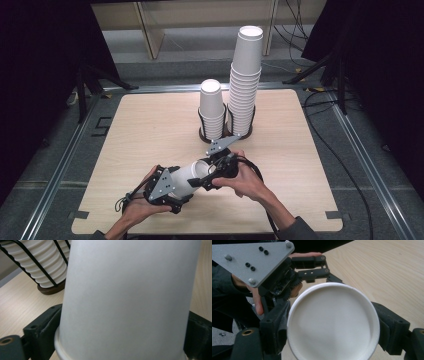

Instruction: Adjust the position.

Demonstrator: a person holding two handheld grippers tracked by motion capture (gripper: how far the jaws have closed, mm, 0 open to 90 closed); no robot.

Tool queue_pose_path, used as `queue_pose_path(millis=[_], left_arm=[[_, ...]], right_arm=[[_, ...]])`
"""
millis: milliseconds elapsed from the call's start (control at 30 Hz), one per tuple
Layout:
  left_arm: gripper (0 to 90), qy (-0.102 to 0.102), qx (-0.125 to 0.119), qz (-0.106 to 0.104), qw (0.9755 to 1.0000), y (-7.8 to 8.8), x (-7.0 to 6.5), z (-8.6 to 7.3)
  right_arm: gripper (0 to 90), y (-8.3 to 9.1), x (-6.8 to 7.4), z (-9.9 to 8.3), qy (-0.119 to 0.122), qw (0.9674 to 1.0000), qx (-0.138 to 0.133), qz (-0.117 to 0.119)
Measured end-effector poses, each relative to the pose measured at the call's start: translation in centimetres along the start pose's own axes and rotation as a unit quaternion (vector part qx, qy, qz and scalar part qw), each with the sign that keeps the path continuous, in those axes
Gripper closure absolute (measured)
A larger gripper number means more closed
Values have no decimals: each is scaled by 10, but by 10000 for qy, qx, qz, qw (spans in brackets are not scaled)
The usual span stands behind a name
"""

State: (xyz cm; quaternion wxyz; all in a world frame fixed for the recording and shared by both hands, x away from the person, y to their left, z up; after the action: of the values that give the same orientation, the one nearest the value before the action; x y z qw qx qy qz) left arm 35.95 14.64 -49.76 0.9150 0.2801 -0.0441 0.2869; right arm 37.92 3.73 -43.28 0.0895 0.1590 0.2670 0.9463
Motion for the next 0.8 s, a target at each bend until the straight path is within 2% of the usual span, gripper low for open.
queue_pose_path(millis=[67,133,167,333,433,533,633,733,767,800], left_arm=[[34,91,-213,-20,9997,-1,0,2],[23,266,-434,-47,9987,1,0,4],[20,309,-576,-46,9979,2,1,6],[23,537,-1121,-53,9922,7,4,14],[28,644,-1450,-44,9873,11,7,20],[28,564,-1621,-31,9852,15,8,23],[21,571,-1636,-6,9849,17,8,24],[17,555,-1650,15,9847,18,9,24],[16,554,-1746,7,9831,17,9,25],[14,542,-1699,20,9840,18,9,25]], right_arm=[[239,1,0,1,-7,10000,-44,-11],[242,4,1,3,-139,9998,-111,87],[244,6,-1,4,-126,9997,-176,88],[246,17,-3,10,-296,9983,-448,214],[247,23,-5,14,-332,9971,-634,277],[247,27,-4,16,-448,9955,-727,401],[247,27,-3,17,-445,9946,-799,484],[248,26,-4,15,-537,9943,-757,526],[248,26,-5,14,-559,9943,-753,517],[248,26,-4,14,-606,9934,-772,595]])
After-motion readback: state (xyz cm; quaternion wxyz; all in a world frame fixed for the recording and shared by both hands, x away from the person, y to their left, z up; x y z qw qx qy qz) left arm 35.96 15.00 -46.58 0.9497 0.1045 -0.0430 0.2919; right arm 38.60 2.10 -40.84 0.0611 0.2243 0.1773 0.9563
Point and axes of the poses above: each handheld gripper's, and its own axes: y roughly backward along the jaws, z roughly out of its top, x roughly to its left, the point moved 8 cm from there along -y, roughly forward along the jaws
